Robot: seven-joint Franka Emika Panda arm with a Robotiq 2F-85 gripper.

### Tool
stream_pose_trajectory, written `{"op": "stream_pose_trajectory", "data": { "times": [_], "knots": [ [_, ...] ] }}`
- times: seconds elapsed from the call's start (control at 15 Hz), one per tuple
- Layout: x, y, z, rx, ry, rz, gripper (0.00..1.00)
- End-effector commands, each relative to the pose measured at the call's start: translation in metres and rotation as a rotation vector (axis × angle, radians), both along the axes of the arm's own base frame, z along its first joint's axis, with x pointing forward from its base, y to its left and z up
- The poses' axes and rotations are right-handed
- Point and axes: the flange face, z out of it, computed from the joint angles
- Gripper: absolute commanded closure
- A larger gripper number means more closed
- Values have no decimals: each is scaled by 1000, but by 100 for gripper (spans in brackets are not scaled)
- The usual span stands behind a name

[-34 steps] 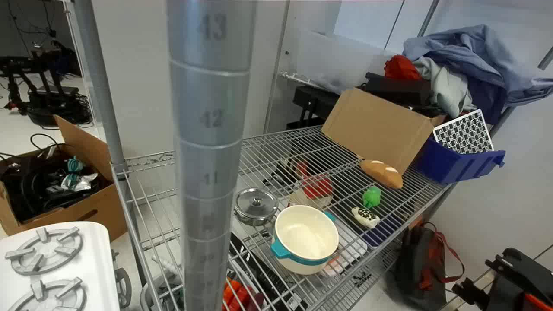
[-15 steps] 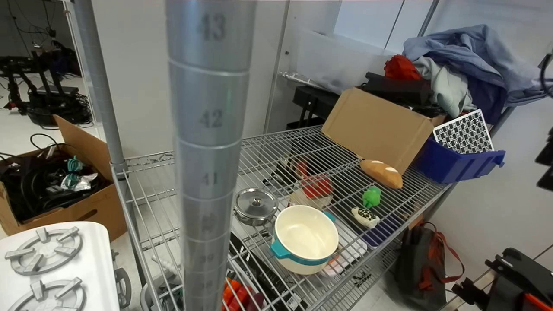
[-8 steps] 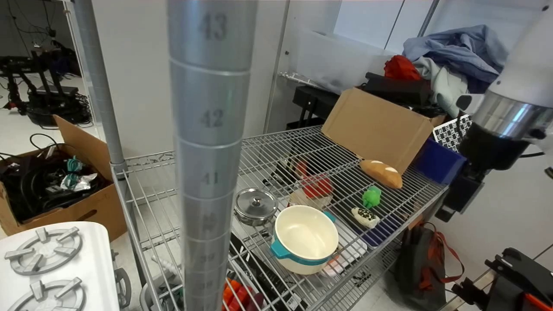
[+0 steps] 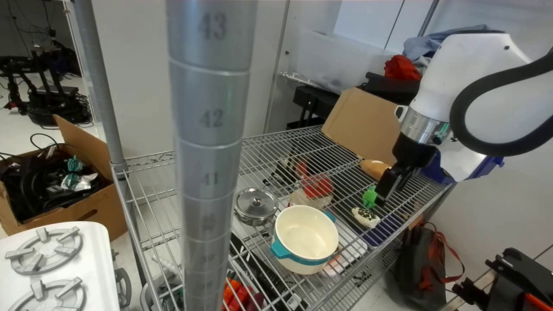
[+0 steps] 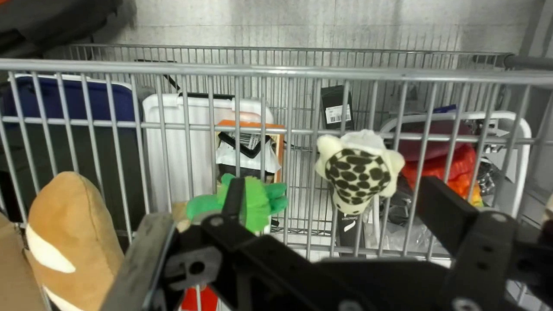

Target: Put the black and white object in the dish

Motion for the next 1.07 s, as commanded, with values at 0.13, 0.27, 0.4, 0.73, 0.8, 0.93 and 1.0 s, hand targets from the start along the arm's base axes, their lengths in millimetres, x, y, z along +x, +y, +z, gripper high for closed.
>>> {"op": "stream_pose_trajectory", "data": {
  "times": [0.13, 0.27, 0.4, 0.73, 0.8, 0.93, 1.0],
  "knots": [
    [33, 20, -43, 18, 21, -12, 0],
    [35, 29, -52, 25, 31, -3, 0],
    [36, 35, -58, 27, 40, -2, 0],
    [37, 38, -55, 30, 56, -11, 42],
    [38, 38, -53, 29, 58, -14, 50],
    [38, 36, -50, 26, 71, -22, 65],
    [38, 35, -48, 26, 76, -26, 73]
  ]
}}
